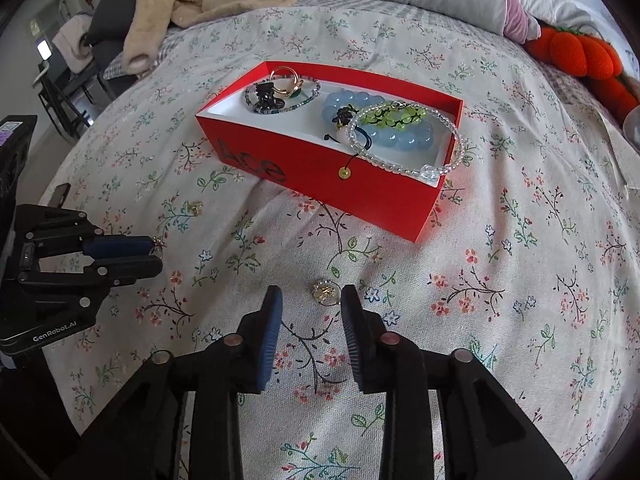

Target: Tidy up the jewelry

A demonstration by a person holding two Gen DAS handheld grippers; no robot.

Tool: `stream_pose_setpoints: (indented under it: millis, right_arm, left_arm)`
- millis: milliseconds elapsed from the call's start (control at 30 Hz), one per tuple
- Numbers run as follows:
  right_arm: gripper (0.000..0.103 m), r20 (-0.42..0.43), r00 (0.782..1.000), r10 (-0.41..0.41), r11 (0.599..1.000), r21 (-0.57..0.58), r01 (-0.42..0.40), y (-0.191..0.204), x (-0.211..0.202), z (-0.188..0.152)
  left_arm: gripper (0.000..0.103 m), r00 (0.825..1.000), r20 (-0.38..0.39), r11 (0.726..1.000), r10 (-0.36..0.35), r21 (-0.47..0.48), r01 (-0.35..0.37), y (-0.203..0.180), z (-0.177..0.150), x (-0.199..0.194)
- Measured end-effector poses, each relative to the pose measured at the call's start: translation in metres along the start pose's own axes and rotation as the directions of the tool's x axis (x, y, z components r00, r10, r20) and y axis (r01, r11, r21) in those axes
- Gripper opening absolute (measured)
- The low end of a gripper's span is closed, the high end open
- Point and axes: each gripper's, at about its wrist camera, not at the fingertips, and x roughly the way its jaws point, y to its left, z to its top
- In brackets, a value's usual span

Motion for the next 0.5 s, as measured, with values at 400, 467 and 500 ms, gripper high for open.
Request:
stream_pose_setpoints:
  millis: [400,467,500]
  right_arm:
    - [0.012,-0.025,0.999,-0.026,0.999,0.020,0.027,-0.005,0.018,0.003]
    - [0.006,-0.026,0.999,-0.018,0.999,0.029,0.018,-0.008,0.018,0.004]
    - [0.006,-0.023,1.000,-0.010,0.999,0.042,0.011,-0.010,0.017,0.004]
  left_arm:
    - [0.014,1.000,-0.014,1.000,0.008,0.003,-0.008,0.001,0.002,0.006]
    - [0.014,1.000,-0.009,1.000,0.008,0.001,-0.008,0.001,0.003,0.005]
    - [0.014,1.000,-0.006,1.000,0.007,-0.001,-0.007,0.001,0.004,0.004]
